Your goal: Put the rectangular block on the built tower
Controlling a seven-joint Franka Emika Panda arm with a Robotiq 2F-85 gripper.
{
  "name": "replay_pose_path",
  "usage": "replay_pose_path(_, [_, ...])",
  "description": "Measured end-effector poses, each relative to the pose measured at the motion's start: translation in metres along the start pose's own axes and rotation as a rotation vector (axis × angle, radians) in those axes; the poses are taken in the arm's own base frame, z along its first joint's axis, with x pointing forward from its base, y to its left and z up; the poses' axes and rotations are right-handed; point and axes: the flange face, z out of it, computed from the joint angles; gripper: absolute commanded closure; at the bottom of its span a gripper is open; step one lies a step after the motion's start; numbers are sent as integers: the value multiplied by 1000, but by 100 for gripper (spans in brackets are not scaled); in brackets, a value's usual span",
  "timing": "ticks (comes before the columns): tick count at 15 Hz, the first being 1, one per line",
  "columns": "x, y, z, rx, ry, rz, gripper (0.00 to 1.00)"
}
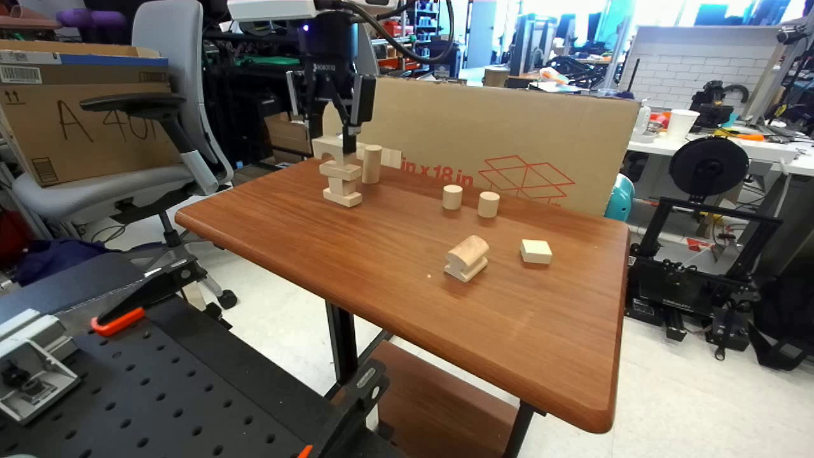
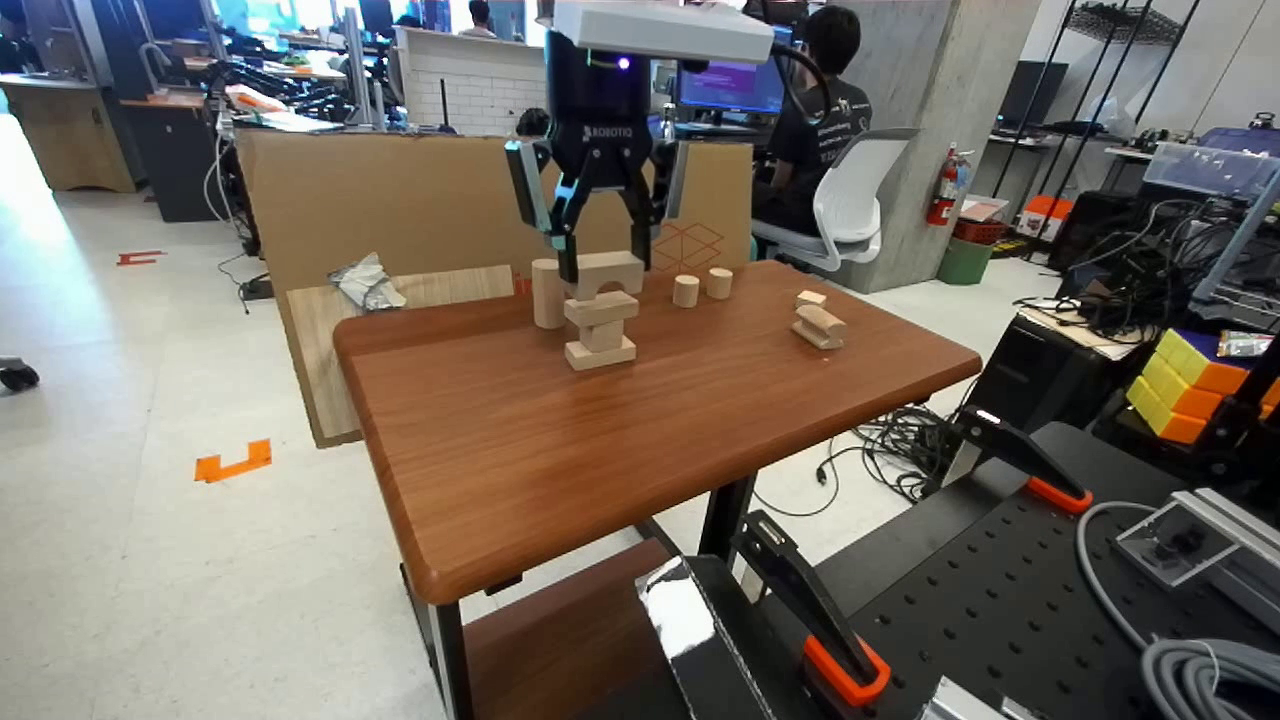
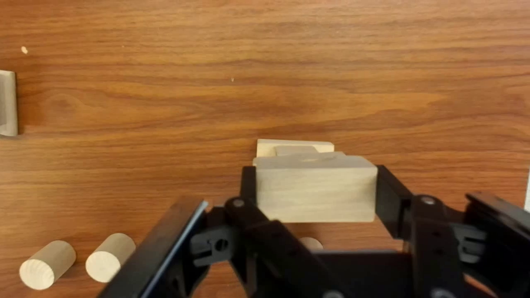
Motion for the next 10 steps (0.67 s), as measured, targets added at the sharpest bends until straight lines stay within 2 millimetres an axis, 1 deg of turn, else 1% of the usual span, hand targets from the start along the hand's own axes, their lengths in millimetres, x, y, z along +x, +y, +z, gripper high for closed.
replay_pose_path(4, [0, -2, 0, -1, 1, 0, 57])
replay_pose_path(10, [4, 3, -2, -3, 7, 11, 57])
